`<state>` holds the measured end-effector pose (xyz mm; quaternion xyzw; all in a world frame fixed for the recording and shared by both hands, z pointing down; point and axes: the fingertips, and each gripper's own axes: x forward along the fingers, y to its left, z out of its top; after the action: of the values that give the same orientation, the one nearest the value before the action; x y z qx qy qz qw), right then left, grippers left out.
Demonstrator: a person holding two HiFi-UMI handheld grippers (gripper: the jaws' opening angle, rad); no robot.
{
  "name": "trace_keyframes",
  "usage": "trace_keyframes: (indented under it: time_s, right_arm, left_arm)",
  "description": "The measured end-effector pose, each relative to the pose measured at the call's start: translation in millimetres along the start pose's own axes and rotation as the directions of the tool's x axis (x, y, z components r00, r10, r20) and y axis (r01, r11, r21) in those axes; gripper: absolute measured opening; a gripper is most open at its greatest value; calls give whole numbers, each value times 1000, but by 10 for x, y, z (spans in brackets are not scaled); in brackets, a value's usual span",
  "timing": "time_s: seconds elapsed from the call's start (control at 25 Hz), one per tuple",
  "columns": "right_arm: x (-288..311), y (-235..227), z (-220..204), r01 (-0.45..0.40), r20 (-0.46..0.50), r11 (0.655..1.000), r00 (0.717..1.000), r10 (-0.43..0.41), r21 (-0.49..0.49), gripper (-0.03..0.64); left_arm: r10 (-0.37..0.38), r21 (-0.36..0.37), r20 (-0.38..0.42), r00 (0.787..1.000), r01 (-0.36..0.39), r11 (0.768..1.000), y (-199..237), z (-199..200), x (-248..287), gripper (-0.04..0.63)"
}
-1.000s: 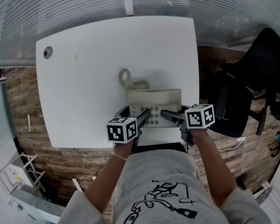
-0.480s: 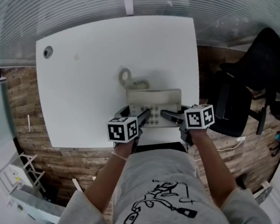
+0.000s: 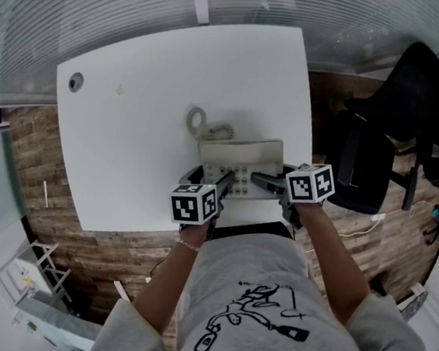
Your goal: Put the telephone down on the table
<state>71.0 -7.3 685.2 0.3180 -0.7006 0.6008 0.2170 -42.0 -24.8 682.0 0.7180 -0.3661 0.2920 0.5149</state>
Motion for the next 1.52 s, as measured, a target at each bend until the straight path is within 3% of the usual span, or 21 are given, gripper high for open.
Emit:
trace_keyframes:
  time_s: [0.96,1.52]
  right_arm:
    - [-198,-1,69,61,42,998,997,-59,-31,314]
    - [-526,119,126,165,92,974,984,-152,-152,299]
  left_arm:
    - [-18,18,26,999,18,1000,-63,37,-169,359]
    - [-105,92,104,989,95,991,-553,344,-453,347]
